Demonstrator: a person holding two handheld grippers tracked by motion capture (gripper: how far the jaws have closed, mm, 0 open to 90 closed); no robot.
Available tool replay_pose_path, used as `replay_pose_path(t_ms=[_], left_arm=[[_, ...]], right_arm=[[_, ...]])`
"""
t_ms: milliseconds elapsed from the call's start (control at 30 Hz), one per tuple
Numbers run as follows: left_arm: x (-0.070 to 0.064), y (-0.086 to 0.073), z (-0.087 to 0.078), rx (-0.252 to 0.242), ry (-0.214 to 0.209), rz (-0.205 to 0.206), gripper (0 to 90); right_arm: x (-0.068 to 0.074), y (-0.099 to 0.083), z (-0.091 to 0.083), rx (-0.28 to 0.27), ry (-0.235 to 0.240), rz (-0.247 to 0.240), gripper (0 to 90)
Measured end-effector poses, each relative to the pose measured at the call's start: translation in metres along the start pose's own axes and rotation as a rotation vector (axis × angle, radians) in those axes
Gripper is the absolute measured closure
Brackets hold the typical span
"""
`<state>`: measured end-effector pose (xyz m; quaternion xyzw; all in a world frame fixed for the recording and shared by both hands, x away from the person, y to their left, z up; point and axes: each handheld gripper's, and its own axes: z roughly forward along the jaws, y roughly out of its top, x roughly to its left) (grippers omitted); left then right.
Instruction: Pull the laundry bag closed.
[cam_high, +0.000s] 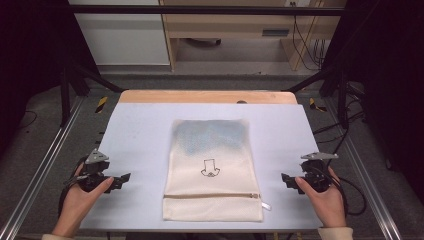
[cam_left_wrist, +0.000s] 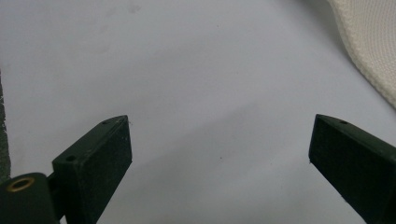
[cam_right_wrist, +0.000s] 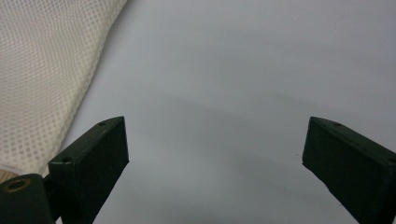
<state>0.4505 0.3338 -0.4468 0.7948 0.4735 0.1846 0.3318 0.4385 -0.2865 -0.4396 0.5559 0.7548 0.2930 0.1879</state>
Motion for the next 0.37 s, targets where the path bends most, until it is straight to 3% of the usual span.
replay_pose_path(t_ms=[167, 233, 267, 367], left_arm=[[-0.006, -0.008, 0.002, -0.065, 0.001, 0.026, 5.9], [-0.008, -0.011, 0.003, -0.106, -0.001, 0.029, 6.1], [-0.010, -0.012, 0.004, -0.128, 0.001, 0.041, 6.0], [-0.015, -0.013, 0.007, -0.119, 0.023, 0.123, 5.7]], right_arm=[[0.004, -0.024, 0.001, -0.079, 0.015, 0.025, 7.6], [0.008, -0.030, 0.002, -0.103, 0.019, 0.007, 6.8], [0.012, -0.032, 0.001, -0.125, 0.001, 0.002, 6.8], [0.018, -0.033, -0.002, -0.166, 0.014, -0.005, 5.0]])
